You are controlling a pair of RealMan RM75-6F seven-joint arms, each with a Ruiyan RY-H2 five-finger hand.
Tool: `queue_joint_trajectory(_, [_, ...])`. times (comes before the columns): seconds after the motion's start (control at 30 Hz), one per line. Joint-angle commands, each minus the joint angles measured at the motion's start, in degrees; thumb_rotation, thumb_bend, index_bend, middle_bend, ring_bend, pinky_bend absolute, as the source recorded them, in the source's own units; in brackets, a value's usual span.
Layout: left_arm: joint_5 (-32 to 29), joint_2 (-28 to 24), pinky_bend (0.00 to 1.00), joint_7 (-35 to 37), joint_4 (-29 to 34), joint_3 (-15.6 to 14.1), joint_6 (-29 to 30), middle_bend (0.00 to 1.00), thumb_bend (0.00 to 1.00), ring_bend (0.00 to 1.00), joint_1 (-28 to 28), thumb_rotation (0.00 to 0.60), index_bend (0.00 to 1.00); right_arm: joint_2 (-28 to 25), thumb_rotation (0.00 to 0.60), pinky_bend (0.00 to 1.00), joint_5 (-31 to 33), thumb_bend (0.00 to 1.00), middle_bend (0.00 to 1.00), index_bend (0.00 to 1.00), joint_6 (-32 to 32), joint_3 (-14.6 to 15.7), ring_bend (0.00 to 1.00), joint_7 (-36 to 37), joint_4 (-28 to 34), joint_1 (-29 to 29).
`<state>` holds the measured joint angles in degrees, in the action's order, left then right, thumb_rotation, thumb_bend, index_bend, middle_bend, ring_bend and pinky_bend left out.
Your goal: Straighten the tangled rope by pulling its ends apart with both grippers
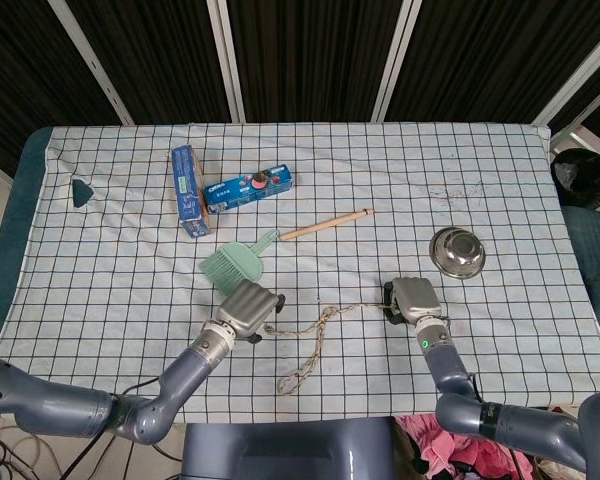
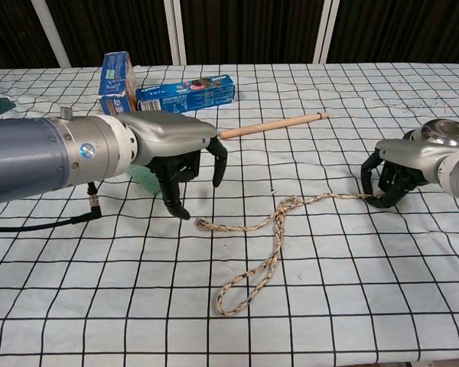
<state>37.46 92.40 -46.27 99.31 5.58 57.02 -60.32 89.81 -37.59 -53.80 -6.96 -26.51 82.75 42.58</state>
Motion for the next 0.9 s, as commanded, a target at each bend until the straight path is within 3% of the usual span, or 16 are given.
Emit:
queue_joint_trajectory(0.03, [-2.1, 2.0, 0.72, -1.9, -0.4, -0.1, 1.8, 0.91, 0.16, 0.79, -0.8, 0.600, 0.42, 0.0, 0.600, 1.00, -0.1, 0.40, 0.89, 0.63, 0.0, 0.0, 1.00, 0.0, 0.1, -0.1])
queue_joint_trajectory(0.3, [-3.7, 5.9, 0.73, -2.9, -2.9, 1.3, 6.0, 0.92, 0.17, 0.80, -1.1, 0.600, 0.44, 0.0, 0.600, 1.00, -0.1, 0.40, 0.89, 0.63, -0.1, -0.3, 1.00, 0.2, 0.5, -0.3])
queue_joint_trajectory(0.53, [-5.3, 8.1, 0.73, -3.3, -6.6, 1.6, 4.2, 0.92, 0.19, 0.80, -1.8, 0.600, 0.44, 0.3, 0.600, 1.00, -0.1, 0.40, 0.89, 0.63, -0.1, -0.5, 1.00, -0.1, 0.4, -0.4])
queue_joint_trajectory(0.7, [-6.2, 8.8, 0.73, -3.2, -8.1, 1.4, 2.0, 0.92, 0.12, 0.80, -2.1, 0.600, 0.41, 0.4, 0.600, 1.00, -0.1, 0.40, 0.90, 0.63, -0.2, -0.7, 1.00, -0.1, 0.3, -0.6])
queue_joint_trajectory(0.9, [-6.5, 9.1, 0.73, -3.7, -8.4, 0.5, 0.4, 0.92, 0.10, 0.80, -2.6, 0.600, 0.42, 0.5, 0.600, 1.00, 0.1, 0.40, 0.90, 0.63, -0.1, -0.9, 1.00, -0.2, 0.0, -0.7])
